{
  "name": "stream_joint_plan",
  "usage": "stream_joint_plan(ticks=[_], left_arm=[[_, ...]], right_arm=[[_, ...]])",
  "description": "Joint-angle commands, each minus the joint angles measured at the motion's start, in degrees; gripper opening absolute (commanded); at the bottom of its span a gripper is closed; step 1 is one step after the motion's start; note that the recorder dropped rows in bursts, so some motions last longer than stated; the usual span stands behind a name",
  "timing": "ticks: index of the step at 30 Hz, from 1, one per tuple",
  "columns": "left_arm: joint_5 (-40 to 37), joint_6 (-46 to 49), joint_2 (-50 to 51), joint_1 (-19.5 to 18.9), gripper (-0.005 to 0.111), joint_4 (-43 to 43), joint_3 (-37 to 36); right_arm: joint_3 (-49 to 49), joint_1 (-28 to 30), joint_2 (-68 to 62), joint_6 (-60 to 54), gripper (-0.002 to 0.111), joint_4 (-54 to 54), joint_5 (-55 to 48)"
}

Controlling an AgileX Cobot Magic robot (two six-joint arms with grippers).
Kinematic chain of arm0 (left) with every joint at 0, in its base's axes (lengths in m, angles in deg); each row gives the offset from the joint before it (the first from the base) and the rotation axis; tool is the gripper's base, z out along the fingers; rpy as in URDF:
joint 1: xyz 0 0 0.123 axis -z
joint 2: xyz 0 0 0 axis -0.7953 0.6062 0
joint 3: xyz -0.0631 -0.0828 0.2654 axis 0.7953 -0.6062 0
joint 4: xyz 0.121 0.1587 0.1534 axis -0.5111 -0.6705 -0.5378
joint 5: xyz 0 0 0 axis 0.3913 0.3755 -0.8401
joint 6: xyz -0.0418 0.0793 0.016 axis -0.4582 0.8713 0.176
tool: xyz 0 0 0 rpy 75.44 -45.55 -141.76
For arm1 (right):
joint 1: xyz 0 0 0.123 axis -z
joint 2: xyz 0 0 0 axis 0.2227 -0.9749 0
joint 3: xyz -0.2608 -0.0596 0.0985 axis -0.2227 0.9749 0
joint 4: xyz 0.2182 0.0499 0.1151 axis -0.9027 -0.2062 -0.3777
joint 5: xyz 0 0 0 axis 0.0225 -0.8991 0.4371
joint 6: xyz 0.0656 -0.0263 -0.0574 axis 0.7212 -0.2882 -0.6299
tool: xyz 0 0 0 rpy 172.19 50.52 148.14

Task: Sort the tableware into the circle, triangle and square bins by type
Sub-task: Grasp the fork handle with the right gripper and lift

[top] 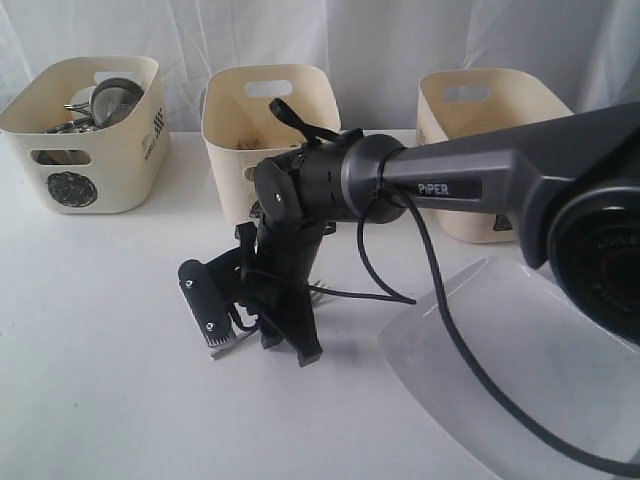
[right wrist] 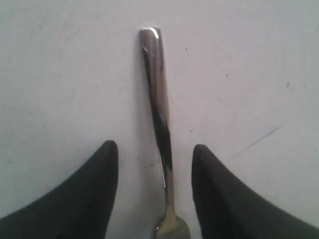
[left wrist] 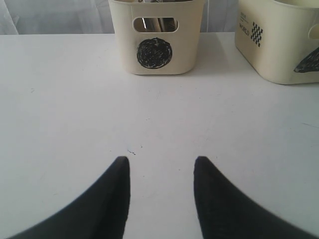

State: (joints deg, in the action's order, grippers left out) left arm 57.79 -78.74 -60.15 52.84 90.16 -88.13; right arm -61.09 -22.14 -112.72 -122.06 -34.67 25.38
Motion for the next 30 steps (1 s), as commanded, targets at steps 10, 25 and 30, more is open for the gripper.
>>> stream_joint_plan(ticks=[10,25,30], left_arm=[[0.19,-0.48,-0.20,-0.05,0.047,0.35,-0.21],[0.19,-0.48,-0.20,-0.05,0.047,0.35,-0.21],[0.19,-0.48,-0.20,-0.05,0.047,0.35,-0.21]], right_arm=[[-0.03,0.72,-2.32,2.23,0.013,-0.87,-9.67],[-0.03,0.72,5.05,13.40,0.000,-12.06,-13.36],[3.13,2.58,10.85,17.28,0.000,-19.35,-7.13]])
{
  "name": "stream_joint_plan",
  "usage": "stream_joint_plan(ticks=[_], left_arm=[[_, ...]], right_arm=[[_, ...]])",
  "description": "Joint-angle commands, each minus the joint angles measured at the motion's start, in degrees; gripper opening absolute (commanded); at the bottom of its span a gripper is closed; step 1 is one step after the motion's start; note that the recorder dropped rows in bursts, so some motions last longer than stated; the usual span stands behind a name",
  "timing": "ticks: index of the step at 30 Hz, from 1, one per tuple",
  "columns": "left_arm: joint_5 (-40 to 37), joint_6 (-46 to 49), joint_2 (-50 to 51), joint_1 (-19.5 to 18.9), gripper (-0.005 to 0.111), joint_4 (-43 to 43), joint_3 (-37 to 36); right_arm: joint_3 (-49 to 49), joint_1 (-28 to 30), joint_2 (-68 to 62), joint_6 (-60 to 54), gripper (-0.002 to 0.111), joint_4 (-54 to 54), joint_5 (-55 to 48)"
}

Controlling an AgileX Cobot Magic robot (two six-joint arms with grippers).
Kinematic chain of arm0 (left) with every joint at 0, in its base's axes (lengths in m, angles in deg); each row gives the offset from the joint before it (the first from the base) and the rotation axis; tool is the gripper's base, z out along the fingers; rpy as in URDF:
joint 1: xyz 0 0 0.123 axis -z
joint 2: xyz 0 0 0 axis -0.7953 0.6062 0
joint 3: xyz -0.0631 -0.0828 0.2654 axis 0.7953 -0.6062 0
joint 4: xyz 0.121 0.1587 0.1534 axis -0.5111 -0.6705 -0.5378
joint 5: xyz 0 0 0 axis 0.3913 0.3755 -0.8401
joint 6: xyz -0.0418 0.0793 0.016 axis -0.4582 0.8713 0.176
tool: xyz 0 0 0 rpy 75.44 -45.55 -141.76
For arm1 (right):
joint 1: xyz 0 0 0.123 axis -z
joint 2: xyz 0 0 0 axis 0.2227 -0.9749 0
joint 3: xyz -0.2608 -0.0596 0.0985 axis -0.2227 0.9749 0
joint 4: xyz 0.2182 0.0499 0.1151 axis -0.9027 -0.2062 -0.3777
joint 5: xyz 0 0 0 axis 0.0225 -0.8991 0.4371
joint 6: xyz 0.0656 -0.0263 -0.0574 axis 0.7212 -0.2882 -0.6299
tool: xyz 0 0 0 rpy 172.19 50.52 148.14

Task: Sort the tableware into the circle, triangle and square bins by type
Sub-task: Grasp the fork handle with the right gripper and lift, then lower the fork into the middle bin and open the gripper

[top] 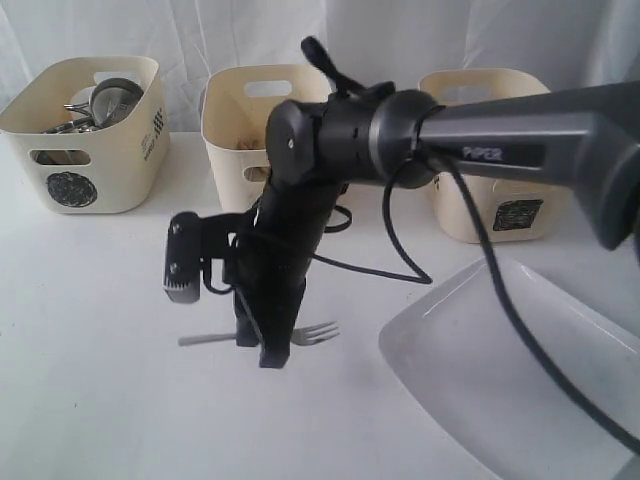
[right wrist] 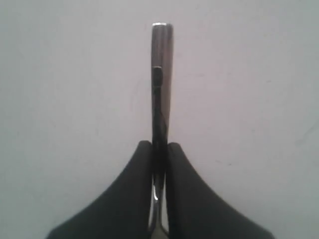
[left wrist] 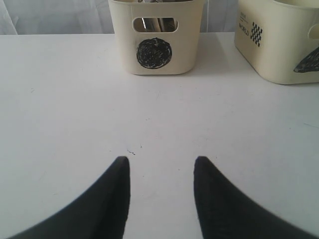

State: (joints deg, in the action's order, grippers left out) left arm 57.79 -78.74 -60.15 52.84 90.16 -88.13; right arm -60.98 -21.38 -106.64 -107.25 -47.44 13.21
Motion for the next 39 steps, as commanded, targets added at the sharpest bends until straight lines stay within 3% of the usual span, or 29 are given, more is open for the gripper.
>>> stream_joint_plan(ticks=[1,10,17,27,39], left_arm=[[0.19,-0.48,-0.20,-0.05,0.047,0.35,-0.21],[0.19,-0.48,-0.20,-0.05,0.047,0.35,-0.21],[0.19,-0.48,-0.20,-0.05,0.047,0.35,-0.21],[0.19,-0.48,-0.20,-0.05,0.047,0.35,-0.21],[0.19,-0.48,-0.20,-0.05,0.047,0.35,-0.21]], right_arm=[[4.77,2.30,5.86,2.47,0.000,-8.33,7.38],[22.16,10.02,15.71,2.47,0.000,-24.84,34.75],[23.66,13.77,17.64,2.47,0.000,-38.66,50.68],[12.89,14.20,16.96,4.02,0.000,-40.39,52.83],[-4.31,14.20,4.16,3.90,0.000,-38.58,52.43]])
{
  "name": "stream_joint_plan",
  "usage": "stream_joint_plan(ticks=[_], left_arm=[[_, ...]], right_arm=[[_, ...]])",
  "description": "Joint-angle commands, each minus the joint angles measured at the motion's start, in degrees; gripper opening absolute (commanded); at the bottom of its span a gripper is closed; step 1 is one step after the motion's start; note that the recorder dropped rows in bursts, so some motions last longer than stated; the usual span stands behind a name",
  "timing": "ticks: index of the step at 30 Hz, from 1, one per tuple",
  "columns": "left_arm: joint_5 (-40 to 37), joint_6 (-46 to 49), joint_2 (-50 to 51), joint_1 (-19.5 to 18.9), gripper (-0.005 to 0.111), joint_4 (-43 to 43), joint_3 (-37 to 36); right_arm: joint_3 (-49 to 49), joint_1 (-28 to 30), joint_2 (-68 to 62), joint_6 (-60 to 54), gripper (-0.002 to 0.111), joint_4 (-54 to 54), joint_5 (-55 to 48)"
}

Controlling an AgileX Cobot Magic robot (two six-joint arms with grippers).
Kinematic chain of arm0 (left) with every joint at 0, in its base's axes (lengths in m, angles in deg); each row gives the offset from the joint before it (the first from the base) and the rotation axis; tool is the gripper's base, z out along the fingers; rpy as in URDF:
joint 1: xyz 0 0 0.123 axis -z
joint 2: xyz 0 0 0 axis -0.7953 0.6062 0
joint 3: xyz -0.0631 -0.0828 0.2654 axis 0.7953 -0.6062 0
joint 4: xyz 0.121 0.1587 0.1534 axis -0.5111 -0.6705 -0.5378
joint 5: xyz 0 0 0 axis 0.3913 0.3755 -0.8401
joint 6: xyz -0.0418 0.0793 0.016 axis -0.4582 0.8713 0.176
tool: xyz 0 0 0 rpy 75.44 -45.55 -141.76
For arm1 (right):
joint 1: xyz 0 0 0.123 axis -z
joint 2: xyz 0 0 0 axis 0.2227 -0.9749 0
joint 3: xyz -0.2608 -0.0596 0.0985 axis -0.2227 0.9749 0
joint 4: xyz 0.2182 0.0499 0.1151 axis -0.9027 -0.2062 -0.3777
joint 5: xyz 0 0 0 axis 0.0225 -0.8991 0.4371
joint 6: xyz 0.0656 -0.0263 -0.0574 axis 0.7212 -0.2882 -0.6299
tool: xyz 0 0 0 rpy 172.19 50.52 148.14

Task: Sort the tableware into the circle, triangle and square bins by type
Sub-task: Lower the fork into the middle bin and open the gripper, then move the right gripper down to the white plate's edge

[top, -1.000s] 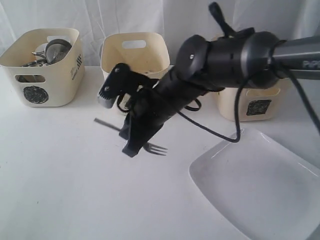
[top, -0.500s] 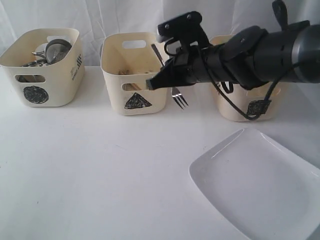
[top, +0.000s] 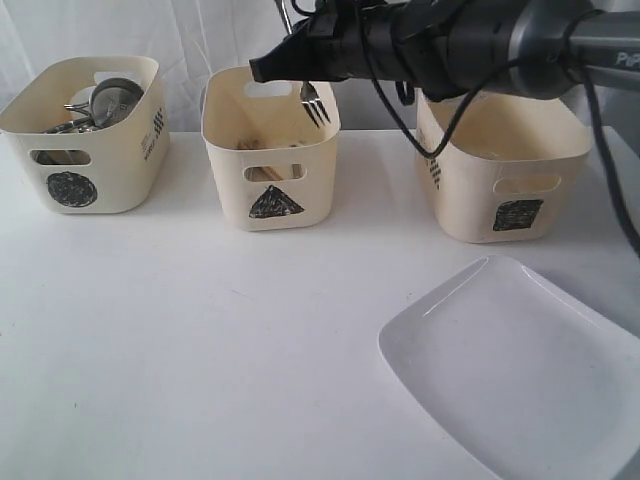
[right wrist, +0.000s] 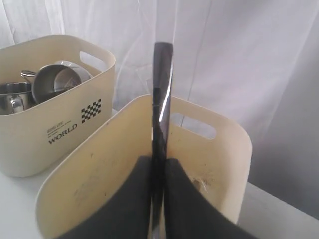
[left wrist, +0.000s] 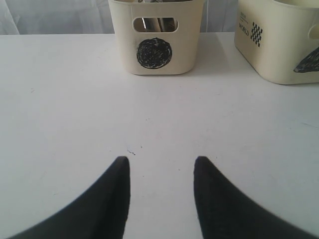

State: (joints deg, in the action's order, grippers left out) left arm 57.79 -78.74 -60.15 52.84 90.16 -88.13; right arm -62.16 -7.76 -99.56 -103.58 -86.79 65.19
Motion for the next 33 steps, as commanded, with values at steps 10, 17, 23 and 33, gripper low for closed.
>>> stream_joint_plan(ticks=[10,17,23,33], left_arm=[[0.19,-0.48,-0.20,-0.05,0.047,0.35,-0.21],[0.19,-0.48,-0.20,-0.05,0.047,0.35,-0.21],[0.19,-0.48,-0.20,-0.05,0.047,0.35,-0.21],[0.19,-0.48,-0.20,-0.05,0.047,0.35,-0.21]], right_arm=[[-9.03,0.58,-7.82,0.22,0.034,0.78,1.53],[-2.75,0.62,-0.64,0.22,0.039,6.02,-8.11],[16.26,0.62,16.04,14.70,0.039,25.45,-14.54],[27.95,-5.97,21.00,48.30,0.051,65.16,-42.44]])
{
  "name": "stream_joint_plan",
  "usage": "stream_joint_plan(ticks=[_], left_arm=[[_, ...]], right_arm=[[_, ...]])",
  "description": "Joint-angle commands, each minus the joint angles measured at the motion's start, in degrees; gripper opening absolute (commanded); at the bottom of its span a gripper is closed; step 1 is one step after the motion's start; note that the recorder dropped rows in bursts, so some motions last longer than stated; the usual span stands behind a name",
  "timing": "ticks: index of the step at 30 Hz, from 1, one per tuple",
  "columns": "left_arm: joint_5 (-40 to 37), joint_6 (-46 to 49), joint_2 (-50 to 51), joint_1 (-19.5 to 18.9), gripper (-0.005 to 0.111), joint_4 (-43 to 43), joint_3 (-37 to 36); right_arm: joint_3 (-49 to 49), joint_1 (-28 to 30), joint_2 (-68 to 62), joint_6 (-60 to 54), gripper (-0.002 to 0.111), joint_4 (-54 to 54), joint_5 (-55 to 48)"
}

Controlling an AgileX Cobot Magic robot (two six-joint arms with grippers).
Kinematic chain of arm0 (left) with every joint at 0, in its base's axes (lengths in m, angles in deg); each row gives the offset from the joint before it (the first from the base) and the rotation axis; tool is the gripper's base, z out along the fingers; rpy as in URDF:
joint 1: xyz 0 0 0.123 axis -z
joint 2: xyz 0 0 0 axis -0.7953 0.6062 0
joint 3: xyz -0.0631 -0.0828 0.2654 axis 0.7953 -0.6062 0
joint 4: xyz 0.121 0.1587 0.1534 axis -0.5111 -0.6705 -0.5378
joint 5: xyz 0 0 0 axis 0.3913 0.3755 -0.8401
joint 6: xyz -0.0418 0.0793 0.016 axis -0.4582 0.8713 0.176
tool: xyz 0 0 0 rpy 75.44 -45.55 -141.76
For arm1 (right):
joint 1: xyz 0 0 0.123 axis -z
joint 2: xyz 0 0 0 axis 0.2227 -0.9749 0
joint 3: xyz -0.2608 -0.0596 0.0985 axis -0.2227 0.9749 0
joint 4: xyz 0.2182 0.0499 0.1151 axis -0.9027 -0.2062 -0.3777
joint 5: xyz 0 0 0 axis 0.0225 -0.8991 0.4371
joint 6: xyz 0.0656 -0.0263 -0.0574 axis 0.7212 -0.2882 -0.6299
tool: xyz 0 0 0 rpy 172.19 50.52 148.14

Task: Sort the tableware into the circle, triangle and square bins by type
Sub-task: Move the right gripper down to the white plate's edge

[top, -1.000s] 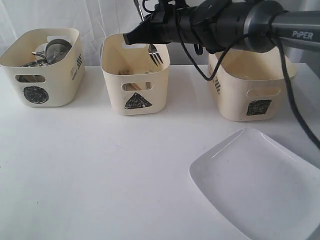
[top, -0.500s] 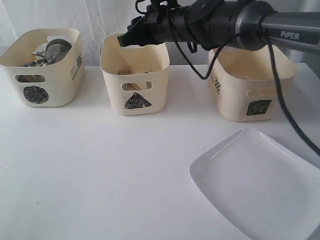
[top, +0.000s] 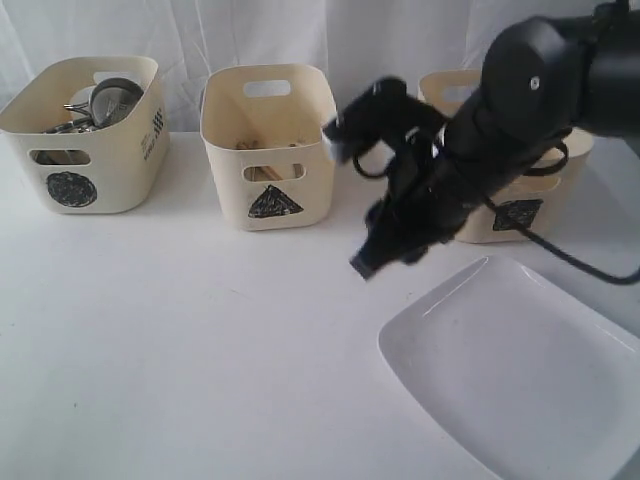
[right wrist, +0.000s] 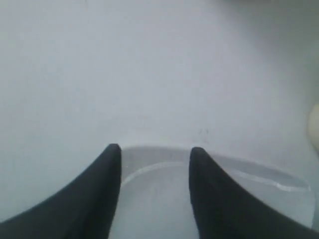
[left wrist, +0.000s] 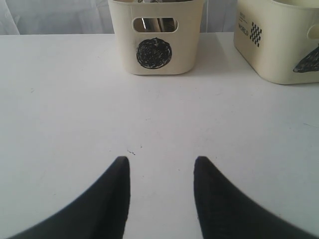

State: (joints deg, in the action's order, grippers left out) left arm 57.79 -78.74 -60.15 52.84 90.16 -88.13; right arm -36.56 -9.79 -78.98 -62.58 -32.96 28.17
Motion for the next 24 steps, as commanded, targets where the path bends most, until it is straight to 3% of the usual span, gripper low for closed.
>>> stream_joint_plan(ticks=[1,5,9,13,15,24], left_arm=[[0.19,-0.48,-0.20,-0.05,0.047,0.35,-0.21],[0.19,-0.48,-0.20,-0.05,0.047,0.35,-0.21],[0.19,-0.48,-0.20,-0.05,0.047,0.35,-0.21],[0.19,-0.48,-0.20,-0.05,0.047,0.35,-0.21],[0.19,-0.48,-0.20,-0.05,0.047,0.35,-0.21],[0.19,-0.48,-0.20,-0.05,0.047,0.35,-0.21]], right_arm=[[2.85,-5.83,0.42,8.01,0.055,12.78,-6.13],[2.97,-12.12,0.30,9.69,0.066,13.43,-7.02],[2.97,-16.69,-1.51,12.58,0.066,14.10,-8.45],[2.97,-19.82,-5.79,32.24,0.060,23.01,-8.64],[2.97,-20.85,-8.18,38.74,0.058,25.96,-9.07],[2.86,-21.34,-16.15,46.81,0.058,34.06,-8.74]])
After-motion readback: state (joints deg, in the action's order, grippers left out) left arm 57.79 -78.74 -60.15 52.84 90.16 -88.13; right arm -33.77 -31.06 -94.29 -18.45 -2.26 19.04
